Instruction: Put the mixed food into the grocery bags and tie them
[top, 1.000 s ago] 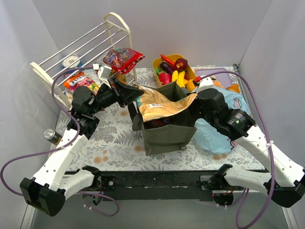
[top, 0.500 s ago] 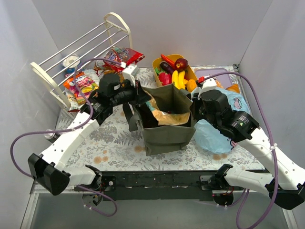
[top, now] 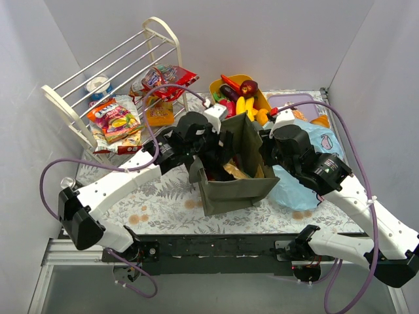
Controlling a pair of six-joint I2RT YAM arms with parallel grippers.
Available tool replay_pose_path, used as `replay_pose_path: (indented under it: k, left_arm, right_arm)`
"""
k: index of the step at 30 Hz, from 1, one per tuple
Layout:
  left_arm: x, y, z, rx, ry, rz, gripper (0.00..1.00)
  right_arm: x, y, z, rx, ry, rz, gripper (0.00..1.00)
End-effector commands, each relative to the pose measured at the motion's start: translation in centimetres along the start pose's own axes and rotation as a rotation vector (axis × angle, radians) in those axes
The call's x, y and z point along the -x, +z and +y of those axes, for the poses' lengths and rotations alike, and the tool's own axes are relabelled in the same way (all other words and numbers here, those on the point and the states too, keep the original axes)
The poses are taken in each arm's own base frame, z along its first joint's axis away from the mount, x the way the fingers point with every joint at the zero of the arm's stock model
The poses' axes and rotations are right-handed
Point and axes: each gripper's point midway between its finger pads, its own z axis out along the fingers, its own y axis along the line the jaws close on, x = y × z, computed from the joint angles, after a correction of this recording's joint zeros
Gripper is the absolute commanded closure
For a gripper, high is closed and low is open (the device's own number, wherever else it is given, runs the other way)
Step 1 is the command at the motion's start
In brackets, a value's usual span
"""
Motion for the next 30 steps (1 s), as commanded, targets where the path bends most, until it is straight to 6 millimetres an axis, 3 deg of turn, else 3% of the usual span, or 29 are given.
replay_pose_path:
  k: [1,2,4,7,10,13,14,16,17,18,19,21,22,23,25,26,27,30]
  left_arm:
    - [8.6,-6.3,0.3,0.12,0.006,-0.24,0.14]
    - [9.3,-7.3,0.6,0.151,-0.005,-0.259,0.02]
    - [10.0,-9.8,1.8,0.235,-0.057,-0.291,0.02]
    - [8.0,-11.3,3.1,0.311,-0.127,-0.254,0.02]
    - [4.4,-11.3,4.1,0.36,-0.193,-0.154,0.02]
    - [2.2,-11.6,4.1,0.349,-0.232,-0.115,0.02]
    - [1.2,-11.6,3.7,0.314,-0.253,-0.103,0.02]
    - [1.2,-11.1,2.6,0.236,-0.28,-0.13,0.02]
    - [-0.5,-10.2,2.5,0.216,-0.3,-0.102,0.02]
    - [0.4,-10.0,1.0,0.124,-0.311,-0.147,0.02]
    - [0.3,-9.6,0.7,0.096,-0.316,-0.155,0.05]
    - [-0.6,-8.2,1.1,0.088,-0.325,-0.164,0.25]
    - [-0.6,-8.0,1.5,0.109,-0.321,-0.171,0.59]
    - [0.4,-8.5,1.7,0.128,-0.297,-0.196,0.75]
    - [3.0,-10.1,2.4,0.184,-0.265,-0.266,1.0]
    - [4.1,-11.0,2.4,0.198,-0.247,-0.288,1.0]
    - [7.1,-13.1,2.0,0.193,-0.207,-0.359,1.0]
    - [10.0,-15.7,1.9,0.198,-0.162,-0.388,1.0]
  right_arm:
    - [1.6,0.0,0.2,0.006,0.035,-0.065,0.92]
    - [1.7,0.0,0.1,0.0,0.035,-0.065,0.92]
    - [1.8,-0.1,0.1,-0.002,0.034,-0.067,0.92]
    - [2.1,-0.2,0.2,0.003,0.033,-0.076,0.92]
    - [2.1,-0.2,0.2,0.005,0.027,-0.074,0.92]
    - [2.1,-0.1,0.4,0.011,0.028,-0.073,0.92]
    - [2.0,0.0,0.5,0.017,0.027,-0.07,0.92]
    - [1.9,0.1,0.6,0.021,0.028,-0.072,0.92]
    - [1.8,0.2,0.7,0.025,0.025,-0.067,0.92]
    - [1.5,0.3,0.7,0.027,0.023,-0.061,0.92]
    - [1.4,0.4,0.7,0.025,0.019,-0.056,0.92]
    - [1.5,0.6,1.2,0.048,0.012,-0.053,0.92]
    - [1.8,0.6,1.4,0.059,0.006,-0.058,0.93]
    - [2.1,0.4,1.8,0.08,-0.003,-0.054,0.94]
    - [5.2,-0.9,2.7,0.112,-0.011,-0.092,0.99]
    - [5.6,-1.1,3.0,0.12,-0.021,-0.077,0.99]
    - [8.0,-2.6,3.3,0.139,-0.005,-0.135,0.99]
    - [10.4,-4.2,4.5,0.211,0.026,-0.209,0.99]
